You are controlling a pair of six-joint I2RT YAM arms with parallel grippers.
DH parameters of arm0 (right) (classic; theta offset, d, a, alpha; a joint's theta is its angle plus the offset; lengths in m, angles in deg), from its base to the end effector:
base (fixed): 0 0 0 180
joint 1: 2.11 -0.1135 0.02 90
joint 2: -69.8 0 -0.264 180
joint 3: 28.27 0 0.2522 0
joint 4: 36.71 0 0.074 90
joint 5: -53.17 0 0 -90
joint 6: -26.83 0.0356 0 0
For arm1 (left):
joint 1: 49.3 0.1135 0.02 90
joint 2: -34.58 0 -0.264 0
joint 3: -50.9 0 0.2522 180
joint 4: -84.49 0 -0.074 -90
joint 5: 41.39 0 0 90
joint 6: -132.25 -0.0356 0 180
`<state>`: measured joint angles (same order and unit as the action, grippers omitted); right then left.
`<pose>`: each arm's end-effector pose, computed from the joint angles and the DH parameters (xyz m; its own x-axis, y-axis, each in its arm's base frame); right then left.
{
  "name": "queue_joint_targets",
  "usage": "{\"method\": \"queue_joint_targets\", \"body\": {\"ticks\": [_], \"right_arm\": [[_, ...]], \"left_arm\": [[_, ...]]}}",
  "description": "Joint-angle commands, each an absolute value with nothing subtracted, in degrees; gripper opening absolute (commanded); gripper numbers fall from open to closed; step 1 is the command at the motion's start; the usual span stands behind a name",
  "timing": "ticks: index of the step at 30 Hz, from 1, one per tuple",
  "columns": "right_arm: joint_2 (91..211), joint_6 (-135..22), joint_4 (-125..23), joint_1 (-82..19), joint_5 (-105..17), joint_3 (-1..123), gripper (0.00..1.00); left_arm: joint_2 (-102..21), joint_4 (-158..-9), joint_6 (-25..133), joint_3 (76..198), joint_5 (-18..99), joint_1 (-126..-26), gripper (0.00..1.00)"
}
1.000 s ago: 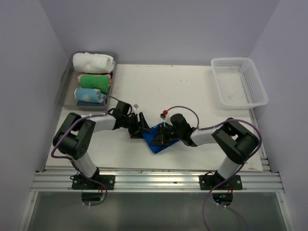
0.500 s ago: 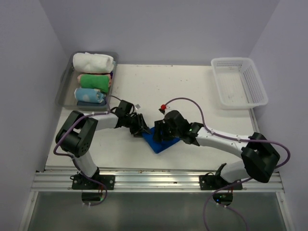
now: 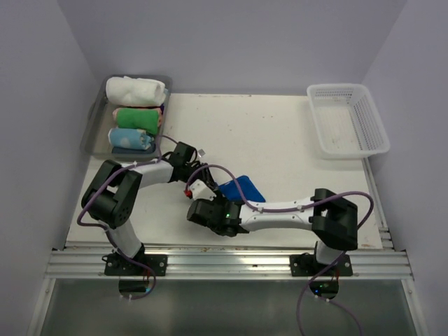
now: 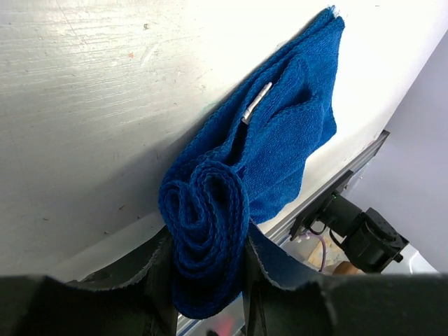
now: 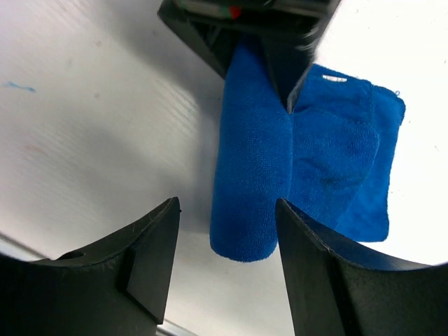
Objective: Roll the towels
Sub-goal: Roll the towel
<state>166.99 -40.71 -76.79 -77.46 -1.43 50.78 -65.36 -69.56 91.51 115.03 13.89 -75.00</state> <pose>0.1077 0.3305 0.2093 -0.4705 -0.5685 -0.6748 -0.5754 0.7775 -0.2539 0.2786 -0.1566 0.1350 -0.9721 -0.2233 0.0714 -0.2104 0.6966 -0.6860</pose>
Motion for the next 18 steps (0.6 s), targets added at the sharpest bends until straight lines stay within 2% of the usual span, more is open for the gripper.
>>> {"method": "queue_joint_targets", "body": {"ticks": [1, 6, 9, 10, 12, 13, 16, 18], "right_arm": [[171.5, -42.9, -79.6, -78.5, 7.2, 53.8, 0.61], [179.0, -39.3, -82.8, -78.7, 12.6, 55.5, 0.57], [180.3, -37.6, -83.1, -78.7, 13.2, 55.2, 0.49], [180.4, -37.2, -83.1, -78.7, 13.3, 54.9, 0.43], [180.3, -36.2, -82.9, -78.5, 13.3, 54.6, 0.37], [179.8, -35.9, -82.6, -78.0, 12.6, 54.0, 0.29], [176.6, -35.4, -79.9, -76.9, 9.5, 51.4, 0.14], [174.3, -35.1, -77.0, -75.2, 4.9, 49.6, 0.10]], "left_arm": [[-65.8, -68.4, 90.2, 117.0, 13.9, -75.3, 0.37], [-66.1, -68.2, 90.1, 117.0, 13.7, -75.3, 0.37], [-66.0, -68.1, 90.0, 116.9, 13.7, -75.3, 0.39], [-66.0, -68.0, 90.0, 117.0, 13.7, -75.3, 0.40], [-66.0, -67.6, 90.0, 117.0, 13.7, -75.3, 0.46], [-65.9, -67.4, 90.0, 117.1, 13.7, -75.3, 0.47], [-65.3, -66.7, 89.7, 117.5, 13.9, -75.3, 0.57], [-64.7, -65.0, 89.3, 118.1, 14.7, -75.2, 0.65]]}}
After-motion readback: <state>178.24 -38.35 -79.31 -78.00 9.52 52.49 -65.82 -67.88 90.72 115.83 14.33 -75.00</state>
